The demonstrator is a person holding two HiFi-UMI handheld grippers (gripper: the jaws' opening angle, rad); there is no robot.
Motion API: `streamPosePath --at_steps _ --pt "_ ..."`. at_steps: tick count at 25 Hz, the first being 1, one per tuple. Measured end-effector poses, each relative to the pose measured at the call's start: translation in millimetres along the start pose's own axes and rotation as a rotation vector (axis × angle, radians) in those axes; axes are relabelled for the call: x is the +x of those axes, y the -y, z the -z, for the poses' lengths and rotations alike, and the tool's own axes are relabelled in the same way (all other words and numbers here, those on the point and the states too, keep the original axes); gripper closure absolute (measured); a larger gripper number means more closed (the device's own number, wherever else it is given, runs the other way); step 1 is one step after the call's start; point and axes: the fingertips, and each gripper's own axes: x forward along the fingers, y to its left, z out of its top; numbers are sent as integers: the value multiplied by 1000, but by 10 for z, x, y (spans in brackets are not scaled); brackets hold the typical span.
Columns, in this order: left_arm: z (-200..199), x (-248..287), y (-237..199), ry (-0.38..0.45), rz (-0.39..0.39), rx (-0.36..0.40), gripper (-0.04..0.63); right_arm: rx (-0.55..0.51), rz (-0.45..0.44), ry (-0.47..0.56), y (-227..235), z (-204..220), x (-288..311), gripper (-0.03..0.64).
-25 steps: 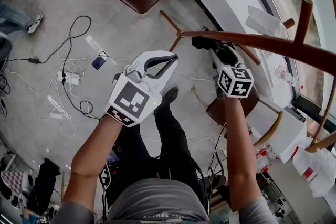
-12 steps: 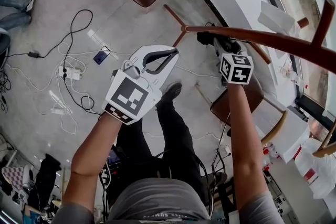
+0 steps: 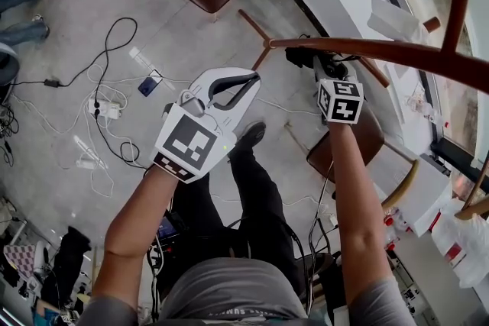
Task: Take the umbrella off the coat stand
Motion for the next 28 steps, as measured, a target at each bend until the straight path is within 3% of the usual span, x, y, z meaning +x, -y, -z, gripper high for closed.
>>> streamPosePath --at_steps 16,28 --pt "-505 -505 238 32 2 52 592 61 79 152 -33 -634 -1162 460" --pt "-740 -1051 345 21 -12 68 593 145 167 163 96 -726 -1978 460"
